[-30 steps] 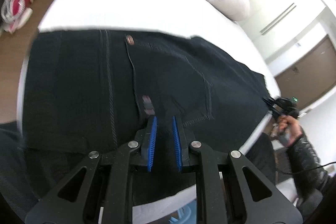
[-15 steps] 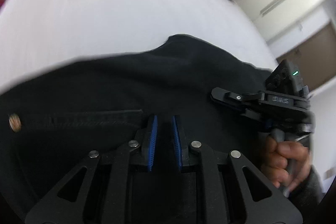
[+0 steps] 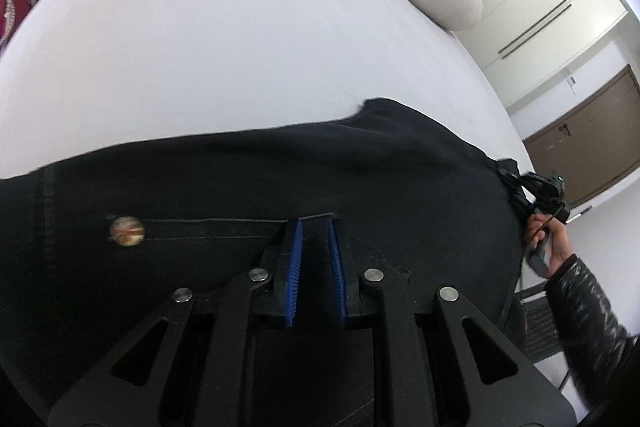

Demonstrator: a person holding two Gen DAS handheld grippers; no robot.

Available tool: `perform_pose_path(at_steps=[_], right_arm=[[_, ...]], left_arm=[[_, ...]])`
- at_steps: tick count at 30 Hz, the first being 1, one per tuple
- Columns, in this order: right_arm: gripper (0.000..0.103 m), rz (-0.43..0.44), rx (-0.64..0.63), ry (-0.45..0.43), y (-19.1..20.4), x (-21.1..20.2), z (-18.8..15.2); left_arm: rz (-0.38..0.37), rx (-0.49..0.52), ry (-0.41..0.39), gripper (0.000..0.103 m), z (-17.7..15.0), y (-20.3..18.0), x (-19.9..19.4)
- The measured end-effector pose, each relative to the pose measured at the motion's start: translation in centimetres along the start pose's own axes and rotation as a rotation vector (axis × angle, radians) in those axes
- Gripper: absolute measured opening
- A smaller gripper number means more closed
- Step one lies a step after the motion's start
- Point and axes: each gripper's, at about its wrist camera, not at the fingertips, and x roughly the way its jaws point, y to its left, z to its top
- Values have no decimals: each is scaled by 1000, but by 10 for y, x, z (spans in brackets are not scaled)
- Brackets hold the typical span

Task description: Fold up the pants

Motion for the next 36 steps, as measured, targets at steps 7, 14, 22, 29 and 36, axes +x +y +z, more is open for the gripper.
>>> perform_pose_path(at_steps=[7,14,22,29,36], right_arm=[[7,-51,-66,-67,26,-52,15],[7,242,-255,401,136,46,-160],[0,130,-212,336,91,68,-128],[0,10,-81,81,6,12,-13],[8,-179,122,-216,-64,-85,41]], left_arm=[[19,26,-60,15,18,-10,-35],[-101,137,97,15,38,-93,51],[-112,43,151,7,30,-64,76],[-29,-79,29,6,43,-3,42],[128,-178,-102,6,32,70,-36]])
